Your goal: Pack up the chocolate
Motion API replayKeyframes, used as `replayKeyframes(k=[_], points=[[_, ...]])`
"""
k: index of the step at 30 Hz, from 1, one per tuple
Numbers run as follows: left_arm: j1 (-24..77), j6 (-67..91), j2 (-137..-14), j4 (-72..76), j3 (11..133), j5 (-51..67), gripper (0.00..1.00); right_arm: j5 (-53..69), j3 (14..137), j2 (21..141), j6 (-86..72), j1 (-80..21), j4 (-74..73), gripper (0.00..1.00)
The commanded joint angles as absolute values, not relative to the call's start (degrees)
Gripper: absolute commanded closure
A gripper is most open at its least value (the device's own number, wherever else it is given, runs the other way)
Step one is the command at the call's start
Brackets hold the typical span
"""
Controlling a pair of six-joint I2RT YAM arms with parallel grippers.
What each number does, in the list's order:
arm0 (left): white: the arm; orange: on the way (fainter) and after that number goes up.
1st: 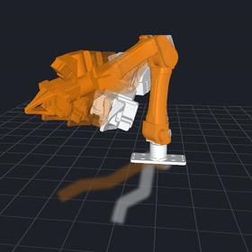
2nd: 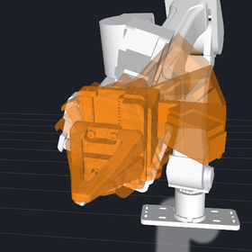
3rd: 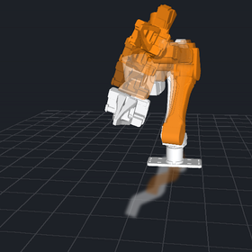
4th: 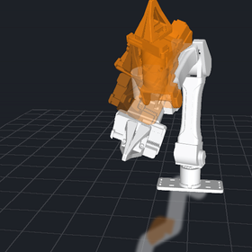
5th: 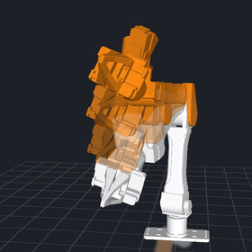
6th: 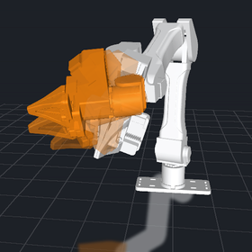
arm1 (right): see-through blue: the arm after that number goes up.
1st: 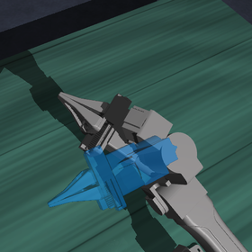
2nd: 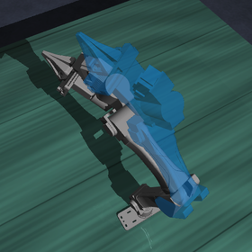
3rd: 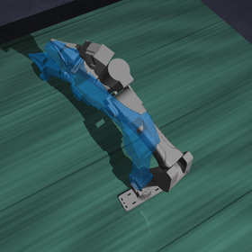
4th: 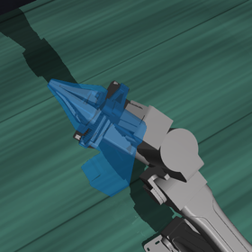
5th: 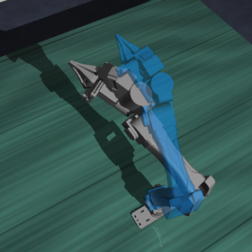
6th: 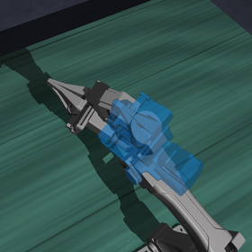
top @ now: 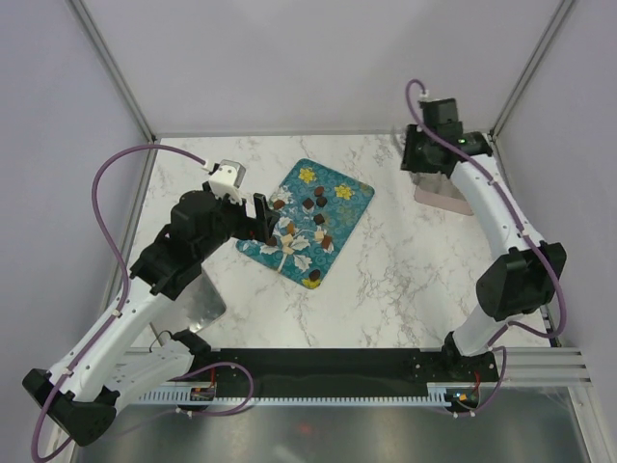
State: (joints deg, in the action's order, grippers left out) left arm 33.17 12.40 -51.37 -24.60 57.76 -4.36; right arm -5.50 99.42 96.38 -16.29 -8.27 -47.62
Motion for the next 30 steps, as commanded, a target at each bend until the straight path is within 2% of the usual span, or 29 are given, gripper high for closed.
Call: replayKeyframes(k=[1,9,30], points=[[32.96,11.16,-51.06,-24.43,58.45,-5.71,0.04,-0.80,92.93,93.96,-14.24,-17.91,-43.70,0.56],[32.96,11.51,-50.36,-24.26,58.36,-7.56,0.05,-1.58,82.89,92.64,-10.99,-30.75,-36.92,0.55],[32.96,11.34,-50.80,-24.34,58.36,-7.74,0.05,-5.97,80.60,97.21,-9.76,-35.68,-33.84,0.50]])
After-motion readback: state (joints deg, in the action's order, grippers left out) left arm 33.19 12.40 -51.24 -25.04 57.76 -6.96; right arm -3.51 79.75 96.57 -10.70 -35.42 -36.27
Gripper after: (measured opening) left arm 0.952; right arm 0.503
